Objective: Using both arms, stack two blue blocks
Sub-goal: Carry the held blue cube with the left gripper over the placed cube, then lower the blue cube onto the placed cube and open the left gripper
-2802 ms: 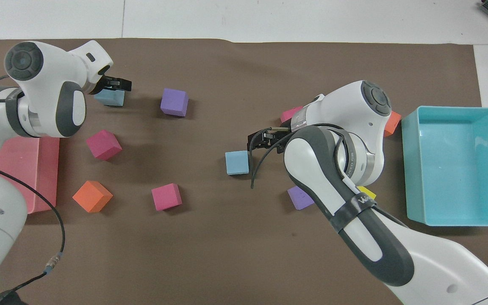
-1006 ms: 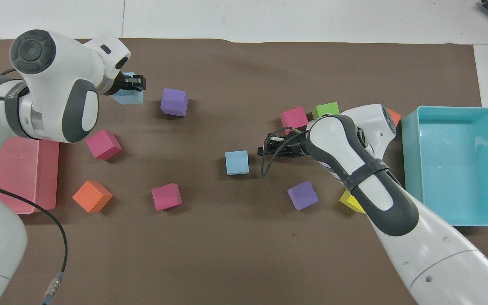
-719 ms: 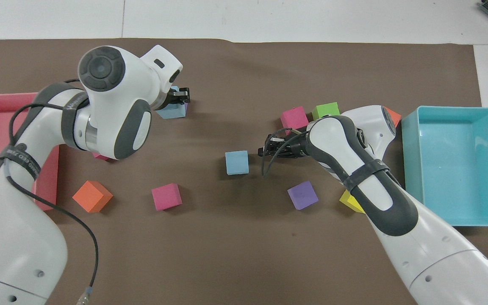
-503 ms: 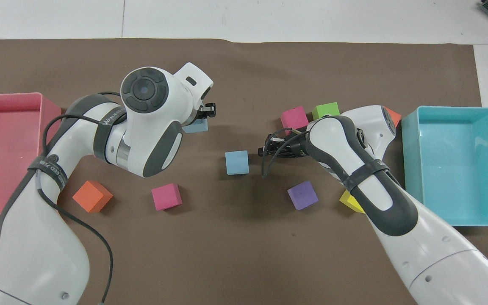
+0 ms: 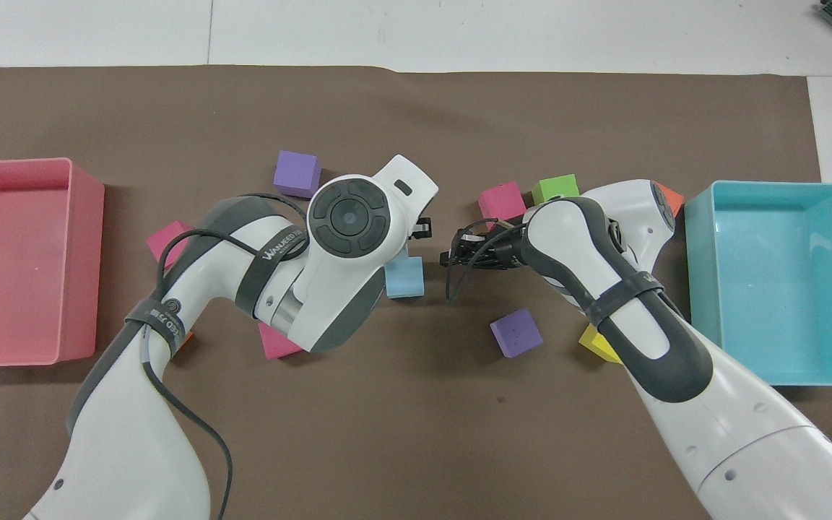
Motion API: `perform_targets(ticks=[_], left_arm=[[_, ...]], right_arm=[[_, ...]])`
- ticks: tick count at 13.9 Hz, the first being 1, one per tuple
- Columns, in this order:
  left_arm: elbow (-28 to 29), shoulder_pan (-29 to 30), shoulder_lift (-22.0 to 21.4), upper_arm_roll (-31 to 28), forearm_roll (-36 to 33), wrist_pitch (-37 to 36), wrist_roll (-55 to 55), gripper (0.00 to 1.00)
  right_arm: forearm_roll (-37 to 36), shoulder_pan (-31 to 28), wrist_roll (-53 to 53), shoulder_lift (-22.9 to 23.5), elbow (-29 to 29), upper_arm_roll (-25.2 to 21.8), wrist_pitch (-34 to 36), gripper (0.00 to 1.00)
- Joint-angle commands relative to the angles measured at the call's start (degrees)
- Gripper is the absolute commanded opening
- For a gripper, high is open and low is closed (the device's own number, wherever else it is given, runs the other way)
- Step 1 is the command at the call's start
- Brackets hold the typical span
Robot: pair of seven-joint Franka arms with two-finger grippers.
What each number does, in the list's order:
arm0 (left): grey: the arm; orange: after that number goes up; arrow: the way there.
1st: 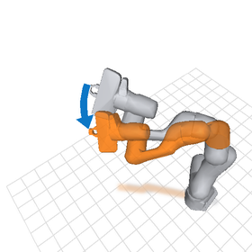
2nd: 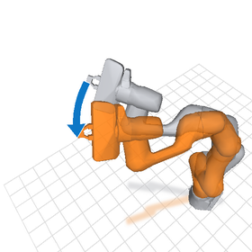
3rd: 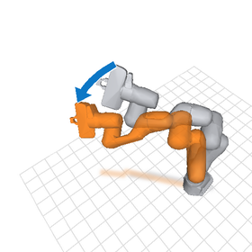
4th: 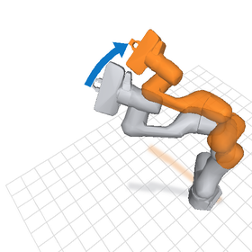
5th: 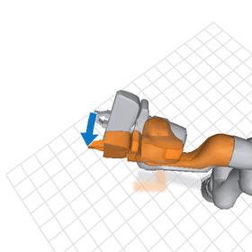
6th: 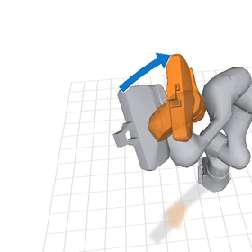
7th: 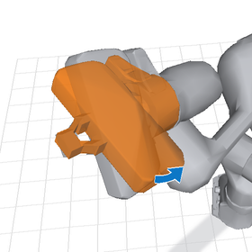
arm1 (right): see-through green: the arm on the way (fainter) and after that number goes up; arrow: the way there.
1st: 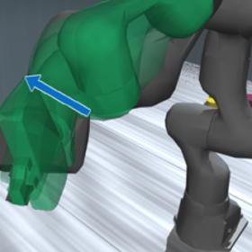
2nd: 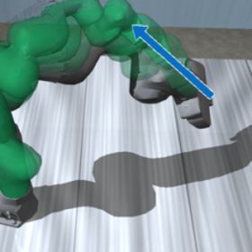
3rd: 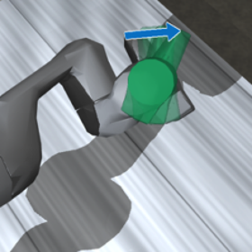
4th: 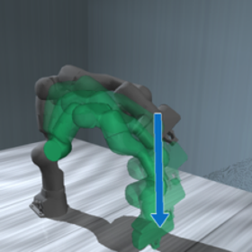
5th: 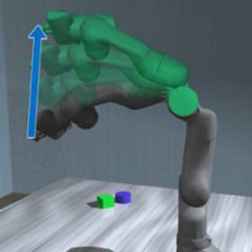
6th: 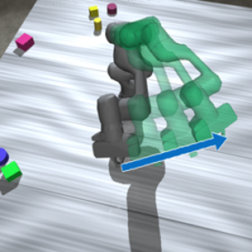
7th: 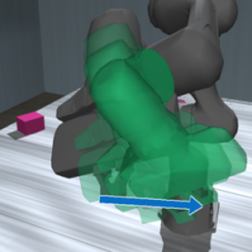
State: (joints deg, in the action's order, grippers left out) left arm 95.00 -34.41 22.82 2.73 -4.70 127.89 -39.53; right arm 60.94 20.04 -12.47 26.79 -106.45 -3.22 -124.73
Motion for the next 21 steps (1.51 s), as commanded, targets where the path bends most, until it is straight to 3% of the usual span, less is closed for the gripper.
perform_targets(ticks=[1,8,21], left_arm=[[2.8,-3.2,-1.3,-1.1,-3.0,0.7,-3.4,0.1],[5.8,-4.3,-1.9,-1.1,-3.6,0.9,-4.6,0.13],[5.9,-5.1,-2.0,-1.2,-3.6,0.7,-6.6,0.2]], right_arm=[[2.2,-0.2,-2.1,-0.3,-0.9,0.3,-1.0,0.0],[2.2,-0.2,-2.1,-0.2,-0.9,0.3,-1.0,0.0],[2.2,-0.2,-2.1,-0.2,-0.9,0.3,-1.0,0.0]])
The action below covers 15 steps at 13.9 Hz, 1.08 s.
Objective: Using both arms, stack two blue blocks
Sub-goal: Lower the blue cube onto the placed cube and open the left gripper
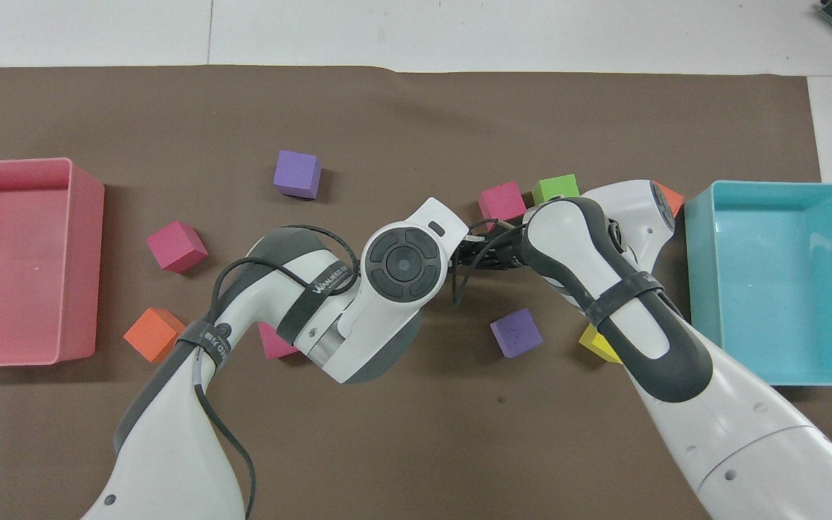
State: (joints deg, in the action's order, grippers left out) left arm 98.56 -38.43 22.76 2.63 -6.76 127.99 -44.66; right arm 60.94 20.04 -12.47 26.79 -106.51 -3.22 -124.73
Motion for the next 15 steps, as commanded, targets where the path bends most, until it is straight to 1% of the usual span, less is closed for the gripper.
perform_targets(ticks=[1,15], left_arm=[[2.3,-1.1,-1.9,-1.1,-1.5,0.5,-1.5,0.2],[2.4,-1.1,-2.1,-1.1,-2.4,-0.2,-3.4,0.23]], right_arm=[[2.2,-0.2,-2.1,-0.2,-0.8,0.3,-1.0,0.0],[2.2,-0.2,-2.1,-0.2,-0.7,0.3,-1.0,0.0]])
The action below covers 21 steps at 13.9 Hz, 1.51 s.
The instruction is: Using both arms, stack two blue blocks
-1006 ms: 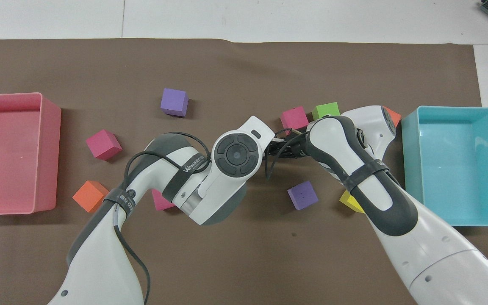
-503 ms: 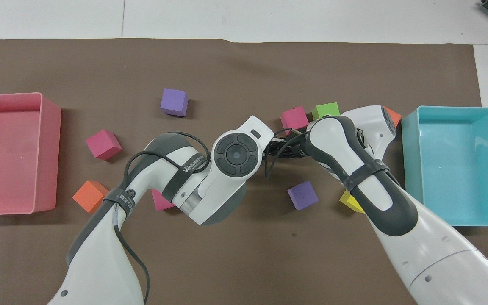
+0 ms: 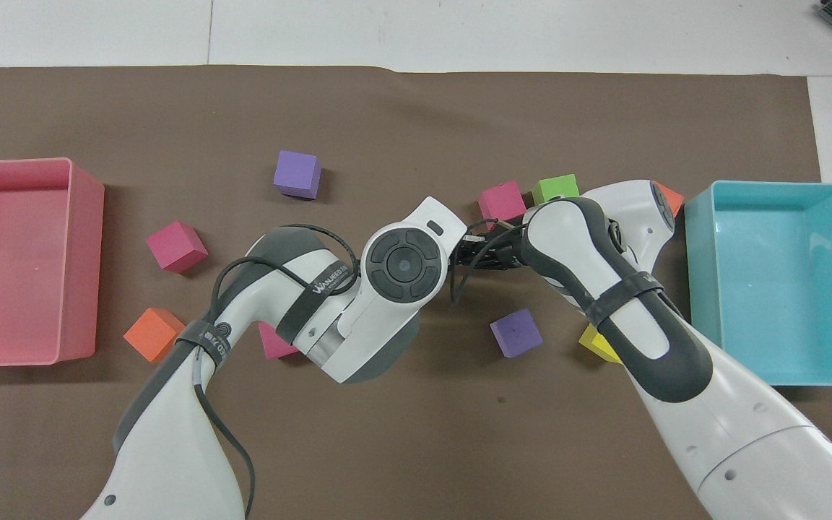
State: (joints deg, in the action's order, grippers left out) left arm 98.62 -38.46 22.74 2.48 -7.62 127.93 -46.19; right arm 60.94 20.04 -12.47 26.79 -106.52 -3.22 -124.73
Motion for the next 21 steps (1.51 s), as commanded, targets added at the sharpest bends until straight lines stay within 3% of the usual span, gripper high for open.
perform_targets(ticks=[1,4,7,8,10,14,17,21], left_arm=[[2.4,-1.1,-2.1,-0.9,-1.5,-0.1,-2.2,0.23],[3.1,-1.1,-2.4,-0.9,-1.5,-0.1,-2.2,0.27],[3.1,-1.1,-2.4,-0.8,-1.5,0.2,-2.2,0.54],[3.1,-1.0,-2.4,-0.8,-1.5,0.3,-2.2,0.67],[3.1,-1.0,-2.4,-0.8,-1.5,0.5,-2.2,0.78],[3.1,-1.0,-2.4,-0.8,-1.5,0.6,-2.2,0.86],[2.5,-0.8,-2.4,-0.8,-1.5,0.6,-1.5,1.0],[2.4,1.5,-6.9,-0.6,-1.3,-0.8,0.4,1.0]], right_arm=[[2.2,-0.2,-2.1,-0.3,-0.8,0.3,-1.0,0.0],[2.2,-0.2,-2.1,-0.2,-0.8,0.3,-1.0,0.0],[2.2,-0.2,-2.1,-0.2,-0.7,0.3,-1.0,0.0],[2.2,-0.2,-2.1,-0.2,-0.8,0.3,-1.0,0.0],[2.2,-0.2,-2.1,-0.2,-0.7,0.3,-1.0,0.0],[2.2,-0.1,-2.0,-0.2,-0.7,0.3,-1.0,0.0],[2.2,-0.2,-2.0,-0.2,-0.7,0.3,-1.0,0.0],[1.9,-0.4,-2.1,-0.3,-0.3,0.2,-0.9,0.0]])
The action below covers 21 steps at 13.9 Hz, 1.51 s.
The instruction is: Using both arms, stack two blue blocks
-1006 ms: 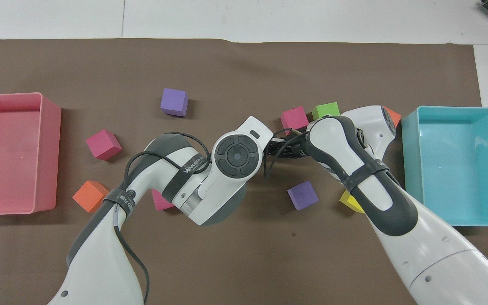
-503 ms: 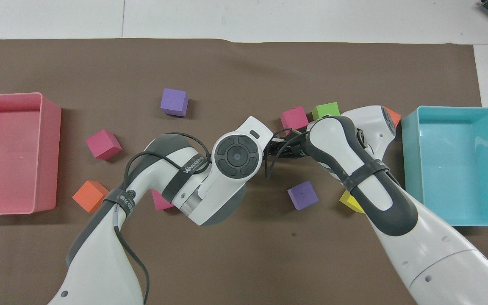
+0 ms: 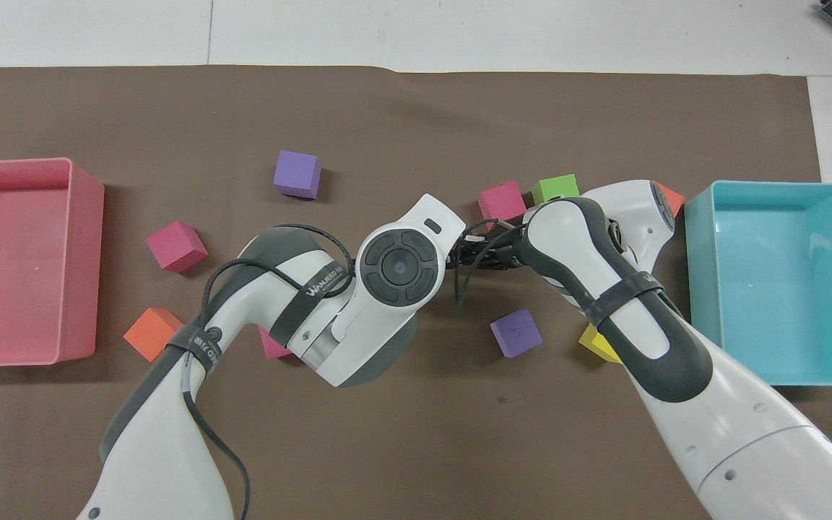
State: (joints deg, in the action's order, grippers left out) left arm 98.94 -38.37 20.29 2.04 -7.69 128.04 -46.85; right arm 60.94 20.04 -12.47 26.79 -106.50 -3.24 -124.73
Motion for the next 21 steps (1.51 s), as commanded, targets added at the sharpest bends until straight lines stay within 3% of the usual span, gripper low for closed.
perform_targets(ticks=[1,6,12,15,18,21], left_arm=[[2.0,2.1,-5.9,-0.2,-1.2,-2.3,2.2,1.0],[3.6,10.7,-13.2,-0.1,0.9,-10.4,17.2,1.0],[12.9,21.2,-22.5,-0.2,4.2,-11.1,36.4,1.0],[11.2,26.7,-23.3,-0.5,9.8,-13.9,45.4,1.0],[4.0,31.7,-22.2,-0.6,11.9,-20.8,53.7,1.0],[-4.9,34.8,-20.0,-0.6,11.4,-26.8,56.8,1.0]], right_arm=[[1.4,-0.3,-1.9,-0.8,-0.1,0.2,-0.8,0.0],[-2.0,-1.0,-0.9,-4.5,-0.3,-0.4,-0.3,0.0],[-25.1,-3.9,6.9,-9.8,2.0,-0.9,1.8,0.03],[-36.0,-6.3,6.7,-11.8,3.7,-0.9,5.5,0.17],[-46.1,-6.8,6.8,-14.5,4.5,-1.0,8.2,0.33],[-54.7,-7.7,6.8,-16.8,6.2,-1.0,12.0,0.61]])
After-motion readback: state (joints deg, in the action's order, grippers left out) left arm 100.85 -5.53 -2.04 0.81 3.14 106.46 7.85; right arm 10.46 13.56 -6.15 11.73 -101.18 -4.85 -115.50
